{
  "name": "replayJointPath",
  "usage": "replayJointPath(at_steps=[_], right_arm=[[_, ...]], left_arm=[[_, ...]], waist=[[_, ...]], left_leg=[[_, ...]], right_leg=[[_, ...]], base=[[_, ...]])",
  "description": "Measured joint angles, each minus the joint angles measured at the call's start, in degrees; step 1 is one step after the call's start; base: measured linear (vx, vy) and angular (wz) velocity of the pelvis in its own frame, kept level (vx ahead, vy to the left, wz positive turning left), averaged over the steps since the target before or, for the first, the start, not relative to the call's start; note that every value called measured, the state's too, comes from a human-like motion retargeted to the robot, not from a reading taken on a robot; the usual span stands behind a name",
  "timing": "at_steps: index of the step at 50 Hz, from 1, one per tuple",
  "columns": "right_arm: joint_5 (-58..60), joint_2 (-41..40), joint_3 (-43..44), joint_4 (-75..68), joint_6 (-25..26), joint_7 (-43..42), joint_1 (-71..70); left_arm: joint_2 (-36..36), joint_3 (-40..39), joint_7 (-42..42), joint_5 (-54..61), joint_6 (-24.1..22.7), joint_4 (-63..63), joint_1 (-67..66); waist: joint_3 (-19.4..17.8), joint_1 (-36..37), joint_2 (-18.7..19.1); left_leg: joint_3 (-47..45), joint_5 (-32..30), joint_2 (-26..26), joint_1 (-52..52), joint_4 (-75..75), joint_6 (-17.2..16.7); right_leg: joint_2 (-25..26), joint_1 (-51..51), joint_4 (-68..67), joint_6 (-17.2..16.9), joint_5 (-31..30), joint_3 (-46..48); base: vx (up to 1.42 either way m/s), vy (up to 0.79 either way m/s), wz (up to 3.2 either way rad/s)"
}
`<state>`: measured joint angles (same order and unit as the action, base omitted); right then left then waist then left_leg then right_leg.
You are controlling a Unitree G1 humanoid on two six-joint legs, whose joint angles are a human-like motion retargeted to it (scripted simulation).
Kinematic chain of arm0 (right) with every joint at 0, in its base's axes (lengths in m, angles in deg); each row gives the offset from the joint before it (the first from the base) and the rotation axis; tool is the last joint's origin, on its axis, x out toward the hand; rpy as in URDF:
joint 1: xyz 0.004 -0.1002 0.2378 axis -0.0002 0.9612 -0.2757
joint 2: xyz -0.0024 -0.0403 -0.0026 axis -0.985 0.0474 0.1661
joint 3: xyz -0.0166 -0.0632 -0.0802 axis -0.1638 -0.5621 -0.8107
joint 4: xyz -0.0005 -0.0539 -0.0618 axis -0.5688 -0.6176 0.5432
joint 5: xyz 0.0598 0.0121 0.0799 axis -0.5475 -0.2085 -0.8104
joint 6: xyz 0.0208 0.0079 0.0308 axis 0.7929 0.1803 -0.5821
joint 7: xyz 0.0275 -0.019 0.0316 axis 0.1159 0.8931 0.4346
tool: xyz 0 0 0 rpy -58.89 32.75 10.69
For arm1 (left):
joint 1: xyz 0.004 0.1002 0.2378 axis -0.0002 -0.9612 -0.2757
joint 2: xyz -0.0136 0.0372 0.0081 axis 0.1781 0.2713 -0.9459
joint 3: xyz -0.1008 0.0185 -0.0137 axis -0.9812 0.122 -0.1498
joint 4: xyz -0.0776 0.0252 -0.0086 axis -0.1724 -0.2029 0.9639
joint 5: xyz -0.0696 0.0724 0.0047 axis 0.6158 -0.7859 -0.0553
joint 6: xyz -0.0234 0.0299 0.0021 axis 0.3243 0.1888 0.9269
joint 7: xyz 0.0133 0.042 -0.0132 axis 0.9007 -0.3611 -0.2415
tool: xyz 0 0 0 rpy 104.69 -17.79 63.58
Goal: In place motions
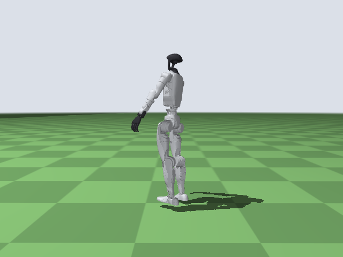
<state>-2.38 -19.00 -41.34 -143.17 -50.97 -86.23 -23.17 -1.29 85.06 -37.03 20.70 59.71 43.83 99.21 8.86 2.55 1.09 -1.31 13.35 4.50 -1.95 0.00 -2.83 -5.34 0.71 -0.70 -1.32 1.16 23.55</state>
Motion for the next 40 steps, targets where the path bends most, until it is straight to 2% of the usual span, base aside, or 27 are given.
replayJointPath(at_steps=[5, 9, 12, 16, 19, 21, 23, 25, 28, 30, 34, 40], right_arm=[[3.4, -2.5, 1.7, -6.1, 10.6, 8.7, 7.3], [2.0, -3.6, 2.5, -9.6, 15.5, 17.2, 11.8], [-2.6, -4.4, 2.7, -10.8, 16.0, 16.4, 14.7], [-7.6, -5.6, 3.6, -10.4, 15.1, 12.6, 17.6], [-8.6, -5.9, 3.8, -9.8, 15.0, 12.0, 18.2], [-7.9, -5.8, 3.4, -9.6, 14.8, 12.0, 18.1], [-7.2, -5.6, 2.4, -9.8, 14.9, 11.2, 17.2], [-6.4, -5.4, 1.3, -10.1, 15.1, 9.4, 16.0], [-5.7, -4.9, 0.5, -10.7, 15.3, 6.8, 13.9], [-6.2, -4.5, 0.5, -11.4, 15.5, 6.4, 11.5], [-12.6, -4.2, 2.9, -11.8, 17.0, 10.2, 4.0], [-20.6, -5.2, 10.1, -6.8, 18.1, 14.4, -13.0]], left_arm=[[-6.2, -2.6, -5.1, 0.8, 4.9, 4.0, -9.9], [-11.6, -3.1, -7.1, 3.6, 8.8, 6.9, -15.8], [-15.8, -2.0, -7.3, 8.7, 9.3, 7.6, -20.1], [-21.6, -1.9, -6.8, 13.9, 7.3, 7.0, -24.8], [-24.9, -3.4, -4.7, 16.9, 7.7, 6.0, -26.7], [-26.0, -5.7, -2.0, 20.2, 8.0, 5.5, -26.9], [-25.2, -5.8, -3.9, 22.9, 6.5, 6.0, -26.2], [-23.5, -4.8, -7.2, 22.6, 7.7, 6.2, -25.3], [-20.7, -3.1, -11.9, 18.4, 11.1, 6.6, -23.5], [-18.2, -2.0, -12.9, 17.4, 11.6, 7.7, -21.1], [-13.1, -1.4, -12.7, 19.3, 13.4, 9.2, -13.4], [-6.1, -2.7, -18.3, 19.0, 14.7, 5.6, 3.5]], waist=[[-2.5, -0.7, 0.2], [-3.7, -1.3, 0.2], [-4.7, -1.6, 0.2], [-6.1, -2.0, 0.3], [-6.6, -7.4, 0.2], [-6.7, -8.4, 0.2], [-7.1, -6.3, 0.3], [-7.6, -1.9, 0.3], [-6.7, -2.5, 0.4], [-6.2, -2.4, 0.3], [-5.0, -2.4, -0.1], [-2.0, -2.1, -0.2]], left_leg=[[-0.2, 0.1, -0.2, 0.2, -0.1, 0.0], [-0.4, 0.1, -0.3, 0.0, -0.1, 0.1], [-0.7, 0.1, -0.3, 0.1, -0.2, 0.0], [-0.8, 0.1, -0.4, 0.4, -0.1, -0.1], [4.1, 0.1, -0.3, 0.0, 0.4, -1.2], [4.7, -0.1, -0.3, 0.0, 0.3, -1.5], [2.5, -0.2, -0.7, -0.3, 0.4, -1.4], [-1.8, -0.5, -1.2, -0.6, 0.6, -0.8], [-0.9, -0.4, -1.0, -0.6, 0.3, -0.8], [-0.9, -0.5, -0.9, -0.7, 0.4, -0.8], [-0.9, -0.6, -0.9, -0.7, 0.4, -0.8], [-1.1, -0.5, -1.0, -0.5, 0.4, -0.8]], right_leg=[[0.1, 0.1, 0.0, -0.1, -0.1, -0.4], [0.2, 0.4, -0.1, 0.0, -0.2, -0.7], [0.2, 0.5, -0.1, 0.0, -0.4, -1.0], [0.2, 0.4, -0.1, 0.0, -0.6, -1.2], [-1.3, -0.5, -0.1, -0.5, -0.2, 3.9], [-1.5, -0.6, -0.1, -0.5, -0.2, 4.6], [-1.0, -0.2, -0.1, -0.4, -0.5, 2.3], [0.1, 0.5, 0.0, 0.0, -1.1, -1.9], [-0.1, 0.6, 0.1, 0.0, -1.0, -1.0], [-0.1, 0.8, 0.1, 0.0, -1.1, -1.0], [-0.1, 0.8, 0.0, 0.1, -1.2, -1.1], [0.0, 1.0, -0.1, 0.3, -1.4, -1.4]], base=[[-0.03, 0.08, -0.07], [0.00, 0.05, -0.03], [0.00, 0.00, 0.00], [-0.01, 0.01, 0.07], [-0.03, 0.02, 1.41], [-0.02, 0.01, 0.34], [-0.04, -0.01, -1.04], [-0.02, -0.03, -1.43], [-0.01, -0.02, -0.04], [-0.03, -0.03, 0.01], [-0.07, -0.09, -0.02], [-0.01, -0.09, -0.05]])
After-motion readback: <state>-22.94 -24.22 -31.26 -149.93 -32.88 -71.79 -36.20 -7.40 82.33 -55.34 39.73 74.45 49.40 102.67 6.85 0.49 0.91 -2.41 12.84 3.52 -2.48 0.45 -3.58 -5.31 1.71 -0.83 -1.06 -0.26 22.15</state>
